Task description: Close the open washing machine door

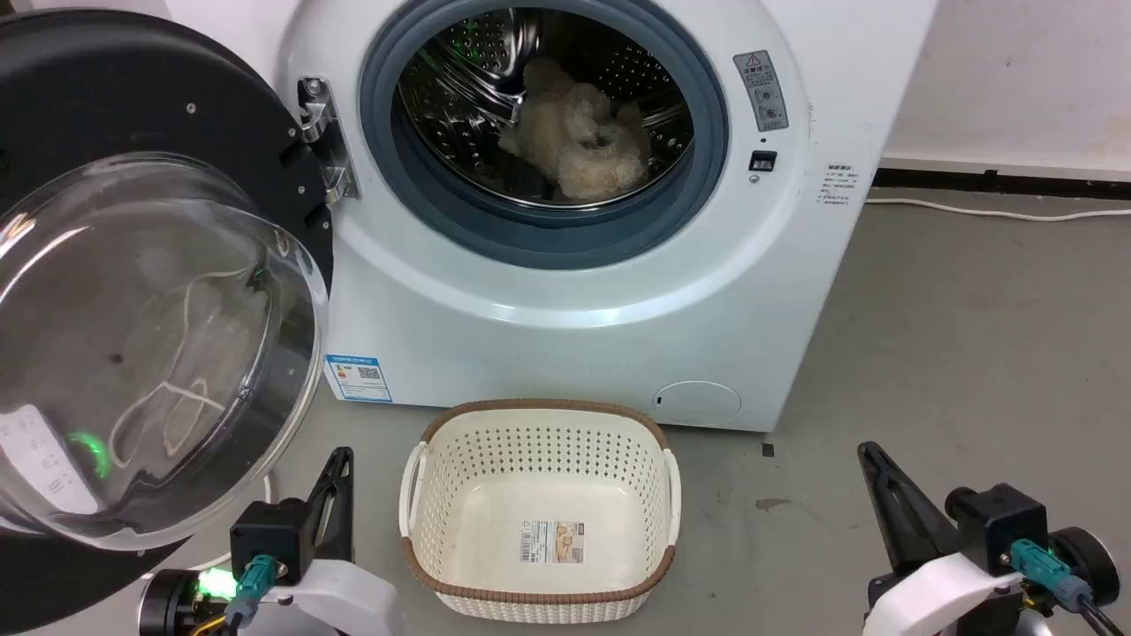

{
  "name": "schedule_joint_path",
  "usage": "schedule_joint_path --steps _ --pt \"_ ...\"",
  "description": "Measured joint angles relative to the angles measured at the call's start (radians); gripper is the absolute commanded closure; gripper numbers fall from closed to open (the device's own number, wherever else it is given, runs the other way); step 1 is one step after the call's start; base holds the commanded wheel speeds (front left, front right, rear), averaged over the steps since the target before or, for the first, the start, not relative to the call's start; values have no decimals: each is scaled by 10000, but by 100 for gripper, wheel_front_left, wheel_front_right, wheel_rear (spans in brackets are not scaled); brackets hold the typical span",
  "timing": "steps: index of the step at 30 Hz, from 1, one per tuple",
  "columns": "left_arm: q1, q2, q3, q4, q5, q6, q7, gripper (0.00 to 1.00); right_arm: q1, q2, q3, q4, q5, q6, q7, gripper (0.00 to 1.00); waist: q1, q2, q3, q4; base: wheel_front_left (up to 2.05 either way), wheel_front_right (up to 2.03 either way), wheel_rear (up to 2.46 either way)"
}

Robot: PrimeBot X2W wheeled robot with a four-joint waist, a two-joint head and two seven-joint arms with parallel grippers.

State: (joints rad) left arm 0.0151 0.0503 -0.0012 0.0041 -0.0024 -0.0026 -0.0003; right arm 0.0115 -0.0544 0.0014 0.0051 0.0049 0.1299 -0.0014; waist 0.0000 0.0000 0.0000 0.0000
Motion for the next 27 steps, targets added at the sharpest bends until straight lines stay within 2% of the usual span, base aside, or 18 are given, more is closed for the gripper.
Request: schedule_joint_path --steps 26,27 --pt "0 0 0 2 0 0 0 100 0 0 -2 0 0 0 0 100 0 0 0 0 0 0 0" --pt "5 0 0 4 -2 -2 0 0 3 -2 6 4 2 -2 0 0 0 0 0 0 0 0 0"
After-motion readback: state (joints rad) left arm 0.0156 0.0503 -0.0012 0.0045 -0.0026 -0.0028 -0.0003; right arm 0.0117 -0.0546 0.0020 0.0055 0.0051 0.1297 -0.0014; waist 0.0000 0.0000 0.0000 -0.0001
